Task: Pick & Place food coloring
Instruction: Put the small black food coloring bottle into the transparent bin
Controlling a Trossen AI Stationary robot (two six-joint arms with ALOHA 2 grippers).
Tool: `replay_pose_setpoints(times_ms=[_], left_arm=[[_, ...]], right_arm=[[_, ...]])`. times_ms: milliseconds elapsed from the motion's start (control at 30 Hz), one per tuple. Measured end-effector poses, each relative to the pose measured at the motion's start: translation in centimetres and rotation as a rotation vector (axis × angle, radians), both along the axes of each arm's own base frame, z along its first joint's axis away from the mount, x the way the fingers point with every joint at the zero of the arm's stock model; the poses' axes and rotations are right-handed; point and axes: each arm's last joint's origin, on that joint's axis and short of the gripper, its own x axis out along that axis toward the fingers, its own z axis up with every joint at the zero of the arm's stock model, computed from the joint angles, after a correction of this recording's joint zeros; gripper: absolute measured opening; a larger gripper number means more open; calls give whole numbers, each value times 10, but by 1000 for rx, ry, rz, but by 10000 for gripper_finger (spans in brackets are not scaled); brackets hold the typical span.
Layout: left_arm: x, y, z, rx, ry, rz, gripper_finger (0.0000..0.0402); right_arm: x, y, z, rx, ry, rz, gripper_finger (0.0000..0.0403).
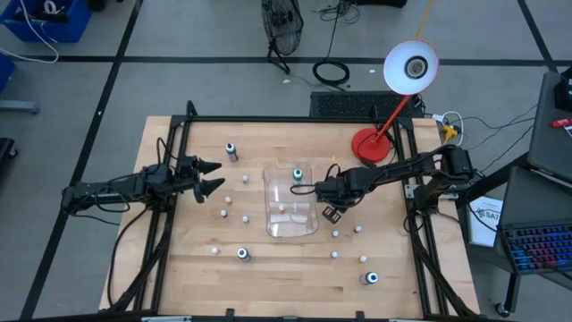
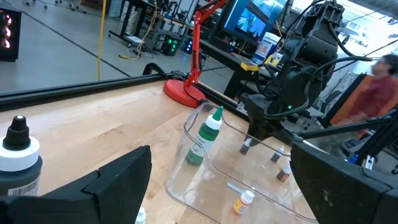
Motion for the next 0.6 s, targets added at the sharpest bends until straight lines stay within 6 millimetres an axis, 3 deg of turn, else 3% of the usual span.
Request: replay_pose_setpoints(times_ms=[333, 467, 600], left_arm=[[0, 0, 0, 0, 0, 0, 379], [0, 0, 0, 0, 0, 0, 379], [0, 0, 0, 0, 0, 0, 379]], right_arm=[[8, -1, 7, -45, -52, 80, 38], [11, -3, 32, -121, -73, 89, 38], [18, -4, 71, -197, -157, 96, 38]])
